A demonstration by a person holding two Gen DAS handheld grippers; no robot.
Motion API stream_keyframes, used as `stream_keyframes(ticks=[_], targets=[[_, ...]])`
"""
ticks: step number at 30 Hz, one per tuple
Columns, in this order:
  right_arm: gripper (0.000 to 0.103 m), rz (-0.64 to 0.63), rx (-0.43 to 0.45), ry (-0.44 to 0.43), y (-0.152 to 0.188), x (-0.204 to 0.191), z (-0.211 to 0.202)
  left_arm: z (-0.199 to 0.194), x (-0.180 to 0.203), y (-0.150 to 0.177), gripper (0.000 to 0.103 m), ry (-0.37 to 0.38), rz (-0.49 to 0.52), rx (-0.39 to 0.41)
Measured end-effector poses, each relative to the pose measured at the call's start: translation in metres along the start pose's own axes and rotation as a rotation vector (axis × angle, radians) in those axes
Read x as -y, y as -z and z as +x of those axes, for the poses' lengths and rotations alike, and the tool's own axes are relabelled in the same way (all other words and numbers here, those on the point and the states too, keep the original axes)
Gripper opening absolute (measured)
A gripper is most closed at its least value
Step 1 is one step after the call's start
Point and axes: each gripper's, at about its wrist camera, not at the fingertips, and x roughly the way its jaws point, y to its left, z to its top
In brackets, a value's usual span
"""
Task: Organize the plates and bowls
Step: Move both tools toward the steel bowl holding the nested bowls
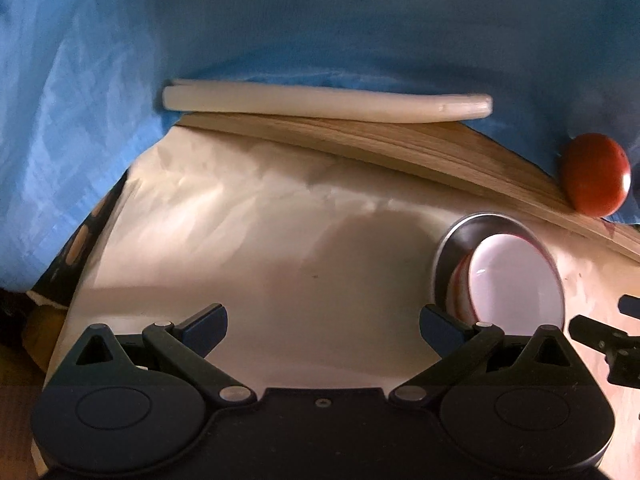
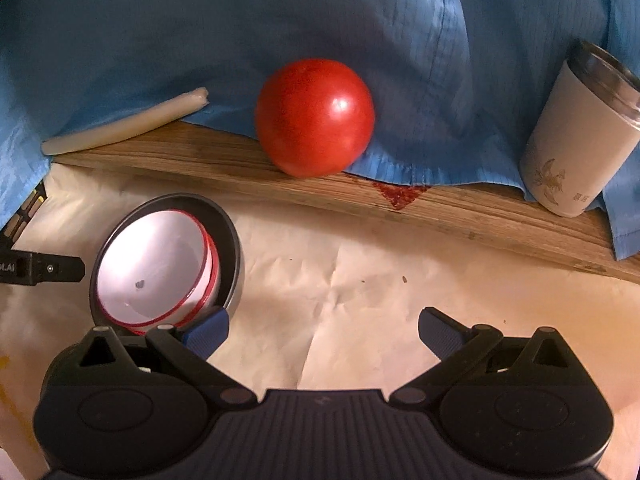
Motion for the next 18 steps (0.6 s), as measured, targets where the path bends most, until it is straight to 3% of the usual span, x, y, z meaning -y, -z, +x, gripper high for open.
stream_keyframes(ticks=[5,18], targets=[[0.103,0.003,-0.008,-0.004,-0.002,0.000,0.004,0.006,0.006,-0.003,0.102,0.049,0.026,-0.004],[0.103,0.014,0.011,-0.005,-0.006,0.000,0.003,0.018,0.012,-0.009,0.102,0.074,0.071,-0.029]])
